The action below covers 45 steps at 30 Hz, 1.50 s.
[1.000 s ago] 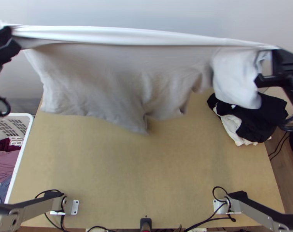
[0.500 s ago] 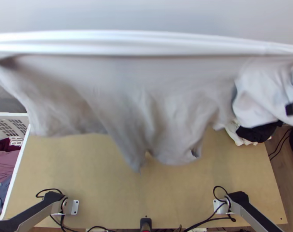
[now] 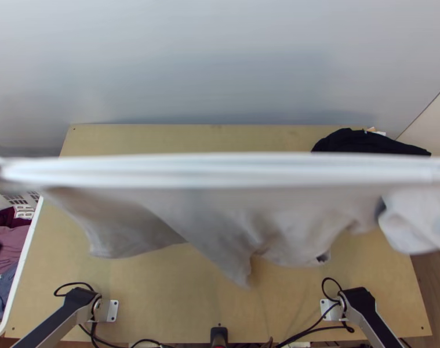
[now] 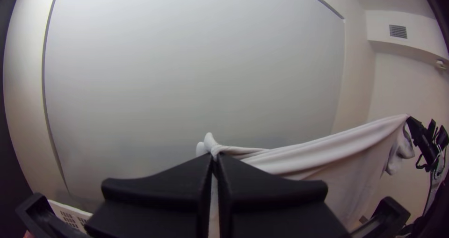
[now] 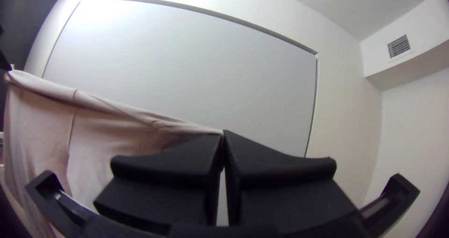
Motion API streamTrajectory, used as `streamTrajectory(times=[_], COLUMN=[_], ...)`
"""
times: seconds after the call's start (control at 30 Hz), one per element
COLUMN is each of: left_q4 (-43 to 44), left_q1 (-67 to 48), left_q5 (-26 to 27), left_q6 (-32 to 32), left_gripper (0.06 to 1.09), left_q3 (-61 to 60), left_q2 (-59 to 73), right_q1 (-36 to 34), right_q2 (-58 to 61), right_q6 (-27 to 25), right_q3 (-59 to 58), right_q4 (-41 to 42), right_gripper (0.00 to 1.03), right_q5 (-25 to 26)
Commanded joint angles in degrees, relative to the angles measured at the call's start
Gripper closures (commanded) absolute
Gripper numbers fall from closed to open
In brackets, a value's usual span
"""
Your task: Fold the t-shirt
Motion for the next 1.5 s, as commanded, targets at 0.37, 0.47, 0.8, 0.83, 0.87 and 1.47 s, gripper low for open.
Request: streamTrajectory(times=[0.37,0.47,0.8,0.83,0.87,1.47], left_q4=[-8.8,-9.5,-3.6,-1.6,0.3,38.3], left_q1=[19.6,21.7,24.4,24.4,24.4,10.9], left_q5=[20.8,24.3,29.1,29.1,29.1,14.7], left_q6=[2.8,2.8,1.0,0.4,-0.2,-9.9], left_gripper=[1.05,1.05,1.05,1.05,1.05,1.05], left_q3=[-0.3,-1.3,-25.8,-28.4,-30.8,-59.3], left_q2=[-5.6,-6.1,-9.3,-9.3,-9.2,6.4], right_q1=[-8.8,-9.2,-9.2,-8.8,-8.3,0.6], right_q2=[-6.3,-6.0,-1.8,-1.3,-0.7,29.1], right_q6=[-0.7,1.2,12.5,13.2,13.8,25.6], right_q3=[0.4,0.9,-5.6,-6.9,-8.5,-26.0], right_q4=[2.3,-1.4,-10.5,-10.5,-10.4,8.2], right_gripper=[1.0,1.0,1.0,1.0,1.0,1.0], right_q5=[-8.6,-8.7,-8.7,-8.7,-8.7,-8.7])
